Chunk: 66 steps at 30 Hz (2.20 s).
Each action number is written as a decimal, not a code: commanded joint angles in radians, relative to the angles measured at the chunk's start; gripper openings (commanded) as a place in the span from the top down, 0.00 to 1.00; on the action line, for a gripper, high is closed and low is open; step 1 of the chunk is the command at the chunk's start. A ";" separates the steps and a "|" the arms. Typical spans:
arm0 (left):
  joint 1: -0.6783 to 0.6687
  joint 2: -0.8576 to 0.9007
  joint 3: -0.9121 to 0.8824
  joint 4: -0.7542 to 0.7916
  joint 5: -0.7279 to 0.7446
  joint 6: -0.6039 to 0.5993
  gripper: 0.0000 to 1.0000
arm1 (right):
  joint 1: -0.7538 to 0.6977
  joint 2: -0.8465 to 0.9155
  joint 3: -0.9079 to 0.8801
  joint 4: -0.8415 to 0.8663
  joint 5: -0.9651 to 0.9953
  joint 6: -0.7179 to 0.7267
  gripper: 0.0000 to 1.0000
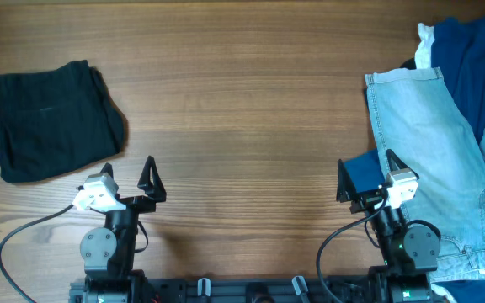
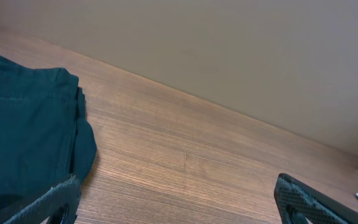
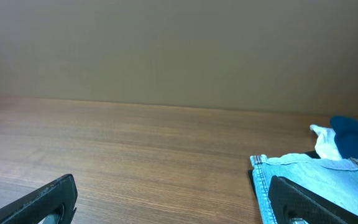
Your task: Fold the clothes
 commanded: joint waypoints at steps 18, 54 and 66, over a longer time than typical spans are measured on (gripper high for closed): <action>0.005 -0.007 -0.010 0.003 0.012 -0.002 0.00 | -0.005 -0.002 -0.001 0.005 -0.020 -0.018 0.00; 0.005 -0.007 -0.002 -0.002 0.071 -0.006 0.00 | -0.005 0.045 0.033 -0.046 -0.010 0.172 0.00; 0.005 0.381 0.406 -0.311 0.068 -0.005 0.00 | -0.005 0.548 0.509 -0.452 0.180 0.165 0.00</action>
